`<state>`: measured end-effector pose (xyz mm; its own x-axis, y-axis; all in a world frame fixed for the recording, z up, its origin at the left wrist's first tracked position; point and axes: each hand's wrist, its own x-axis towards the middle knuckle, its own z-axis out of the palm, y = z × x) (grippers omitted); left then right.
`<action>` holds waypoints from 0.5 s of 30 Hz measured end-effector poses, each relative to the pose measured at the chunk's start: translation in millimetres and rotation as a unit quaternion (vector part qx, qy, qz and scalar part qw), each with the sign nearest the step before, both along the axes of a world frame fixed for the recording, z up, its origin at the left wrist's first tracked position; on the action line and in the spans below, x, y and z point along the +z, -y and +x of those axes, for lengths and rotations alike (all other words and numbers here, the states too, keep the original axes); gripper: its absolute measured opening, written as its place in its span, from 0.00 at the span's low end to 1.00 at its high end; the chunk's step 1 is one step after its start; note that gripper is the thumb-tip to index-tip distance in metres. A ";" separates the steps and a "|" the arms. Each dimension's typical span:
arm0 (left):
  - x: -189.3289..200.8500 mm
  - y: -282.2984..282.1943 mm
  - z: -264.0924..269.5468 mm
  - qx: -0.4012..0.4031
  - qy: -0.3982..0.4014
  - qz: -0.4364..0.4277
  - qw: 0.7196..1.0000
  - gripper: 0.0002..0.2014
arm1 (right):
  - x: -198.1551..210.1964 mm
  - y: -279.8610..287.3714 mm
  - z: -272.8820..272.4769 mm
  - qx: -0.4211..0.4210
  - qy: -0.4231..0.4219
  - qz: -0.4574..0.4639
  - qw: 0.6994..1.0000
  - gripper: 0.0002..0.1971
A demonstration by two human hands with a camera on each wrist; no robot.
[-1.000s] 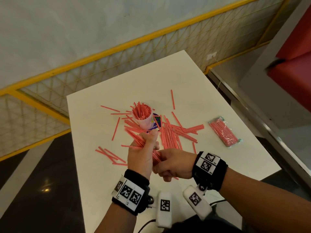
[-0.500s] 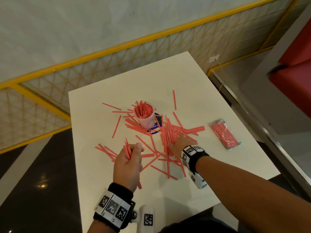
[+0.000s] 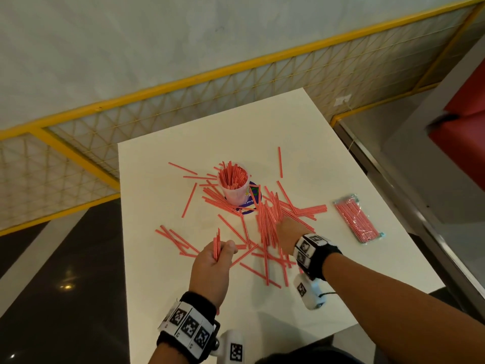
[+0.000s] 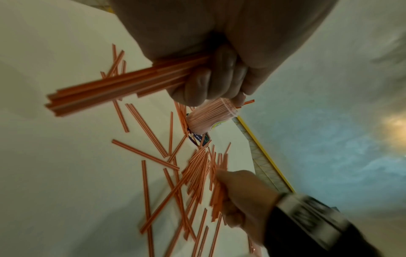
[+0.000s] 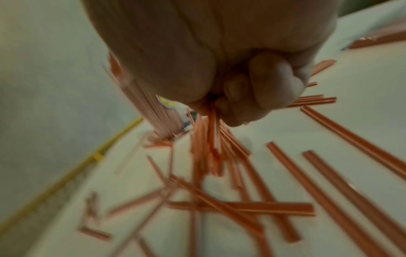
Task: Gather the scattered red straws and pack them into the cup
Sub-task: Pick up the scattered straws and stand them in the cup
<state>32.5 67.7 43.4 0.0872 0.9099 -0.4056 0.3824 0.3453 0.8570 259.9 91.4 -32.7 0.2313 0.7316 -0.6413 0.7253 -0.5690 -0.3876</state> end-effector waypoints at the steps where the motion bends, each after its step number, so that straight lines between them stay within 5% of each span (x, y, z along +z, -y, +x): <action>1: -1.2 -2.2 1.8 -0.003 0.002 -0.006 1.000 0.13 | 12.3 4.5 -0.4 0.000 -0.019 0.031 0.999 0.12; 6: 9.0 -13.0 23.8 -0.038 0.032 -0.063 0.997 0.23 | 66.5 32.8 -6.5 -0.005 -0.152 0.140 0.978 0.18; 9: 25.1 -14.6 42.9 -0.081 0.055 -0.073 0.993 0.18 | 97.9 46.7 -16.7 0.014 -0.269 0.150 0.951 0.16; 12: 31.7 -14.9 58.3 -0.088 0.103 -0.069 0.988 0.15 | 103.7 53.1 -24.2 0.095 -0.264 0.214 0.936 0.13; 15: 27.3 -15.8 65.3 -0.090 0.109 -0.022 0.990 0.17 | 97.2 54.5 -25.7 0.091 -0.282 0.258 0.920 0.08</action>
